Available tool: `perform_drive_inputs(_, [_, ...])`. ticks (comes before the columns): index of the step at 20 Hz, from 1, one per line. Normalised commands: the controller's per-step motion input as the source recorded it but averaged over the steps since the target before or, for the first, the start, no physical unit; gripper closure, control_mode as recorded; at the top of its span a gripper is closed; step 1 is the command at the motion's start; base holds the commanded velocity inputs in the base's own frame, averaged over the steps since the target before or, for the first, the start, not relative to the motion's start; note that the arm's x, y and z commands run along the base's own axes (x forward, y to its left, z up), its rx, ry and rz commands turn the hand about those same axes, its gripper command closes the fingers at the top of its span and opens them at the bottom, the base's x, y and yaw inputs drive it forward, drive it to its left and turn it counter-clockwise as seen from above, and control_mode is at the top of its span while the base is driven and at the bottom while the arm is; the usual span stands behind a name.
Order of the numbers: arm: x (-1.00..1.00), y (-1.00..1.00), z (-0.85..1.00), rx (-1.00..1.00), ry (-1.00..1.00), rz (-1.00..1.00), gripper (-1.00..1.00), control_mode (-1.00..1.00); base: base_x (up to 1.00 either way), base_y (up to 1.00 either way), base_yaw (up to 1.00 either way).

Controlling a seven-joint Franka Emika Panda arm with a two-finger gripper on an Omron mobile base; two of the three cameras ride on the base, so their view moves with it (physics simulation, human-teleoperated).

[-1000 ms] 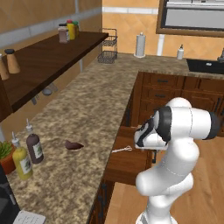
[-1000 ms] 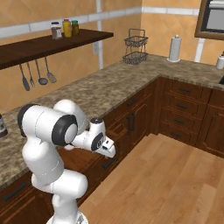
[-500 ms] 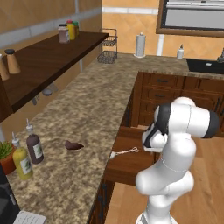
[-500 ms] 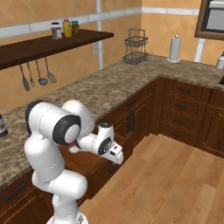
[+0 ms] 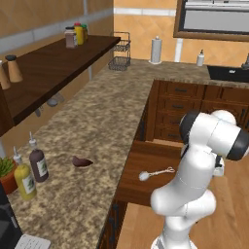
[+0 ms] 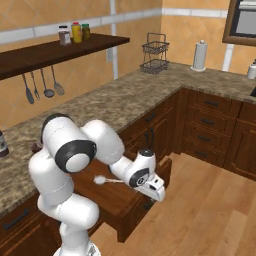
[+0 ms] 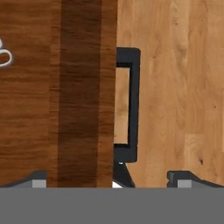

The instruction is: Pick the tongs from the drawer and place it on the counter.

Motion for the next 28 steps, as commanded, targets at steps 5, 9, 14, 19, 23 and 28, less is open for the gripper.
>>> perform_drive_inputs(5, [-0.02,-0.34,0.75,0.02,0.00,0.00,-1.00,-1.00,0.00,0.00,0.00])
perform_drive_inputs(9, [0.16,0.05,1.00,0.11,0.00,-0.01,-1.00,-1.00,0.00,0.00,0.00])
perform_drive_inputs(14, [0.74,0.89,0.74,0.01,0.03,-0.13,-1.00,-1.00,0.00,0.00,0.00])
perform_drive_inputs(19, [0.31,0.81,-0.05,0.02,0.09,-0.09,-1.00,-1.00,0.00,0.00,0.00])
perform_drive_inputs(23, [0.25,0.67,-0.70,0.05,0.15,-0.04,-1.00,-1.00,0.00,0.00,0.00])
perform_drive_inputs(28, [0.12,0.02,-0.31,0.20,0.11,-0.06,-1.00,-1.00,0.00,0.00,0.00])
